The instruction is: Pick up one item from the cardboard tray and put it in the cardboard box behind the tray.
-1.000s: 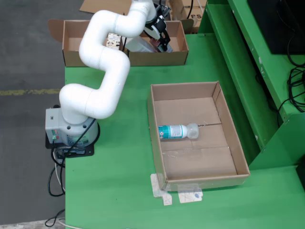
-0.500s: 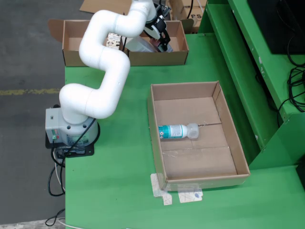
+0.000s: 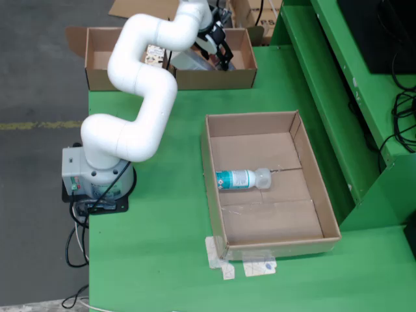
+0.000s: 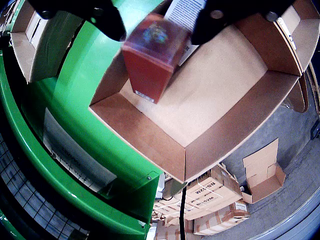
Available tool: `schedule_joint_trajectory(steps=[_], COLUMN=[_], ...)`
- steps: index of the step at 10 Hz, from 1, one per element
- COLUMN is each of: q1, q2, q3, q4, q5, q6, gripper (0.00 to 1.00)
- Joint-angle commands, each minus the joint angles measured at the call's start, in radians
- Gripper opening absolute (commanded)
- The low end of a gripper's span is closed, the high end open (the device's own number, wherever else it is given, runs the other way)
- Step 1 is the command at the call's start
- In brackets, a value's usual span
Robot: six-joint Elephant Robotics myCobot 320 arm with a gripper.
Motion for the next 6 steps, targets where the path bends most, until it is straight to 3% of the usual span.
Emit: schedule_joint_trajectory(steps=[1,3,6], q1=[-0.005,-0.005,-0.005], q2=[0.026,0.026,0.026], q3=[0.026,0.026,0.026], q4=[0.009,0.009,0.009], q5=[-0.008,-0.008,-0.008], q6=[0.004,0.004,0.004], gripper=[0.8,1.0,1.0])
